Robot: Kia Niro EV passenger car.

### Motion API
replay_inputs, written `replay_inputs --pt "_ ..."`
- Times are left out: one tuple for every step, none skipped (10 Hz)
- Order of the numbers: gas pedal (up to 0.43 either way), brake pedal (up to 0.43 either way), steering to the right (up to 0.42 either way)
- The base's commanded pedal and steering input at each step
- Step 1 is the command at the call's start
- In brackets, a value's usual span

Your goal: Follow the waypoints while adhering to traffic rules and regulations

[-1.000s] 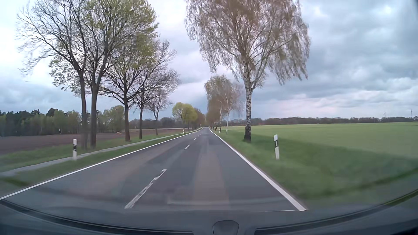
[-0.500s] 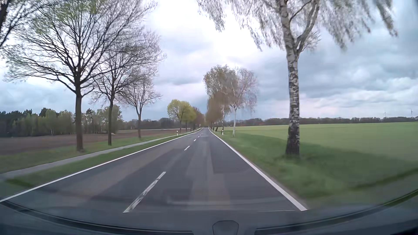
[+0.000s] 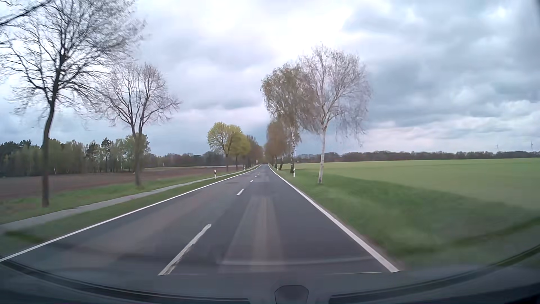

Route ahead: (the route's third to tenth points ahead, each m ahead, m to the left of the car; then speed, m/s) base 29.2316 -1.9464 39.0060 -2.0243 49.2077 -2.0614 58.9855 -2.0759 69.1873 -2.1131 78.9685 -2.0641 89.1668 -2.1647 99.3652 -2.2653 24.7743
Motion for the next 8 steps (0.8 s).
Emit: replay_inputs --pt "0.13 0.0 -0.003" --pt "0.13 0.0 -0.003" --pt "0.13 0.0 -0.003" --pt "0.13 0.0 -0.003" --pt "0.13 0.0 -0.003" --pt "0.13 0.0 -0.003" --pt "0.13 0.0 -0.003" --pt "0.13 0.0 -0.003"
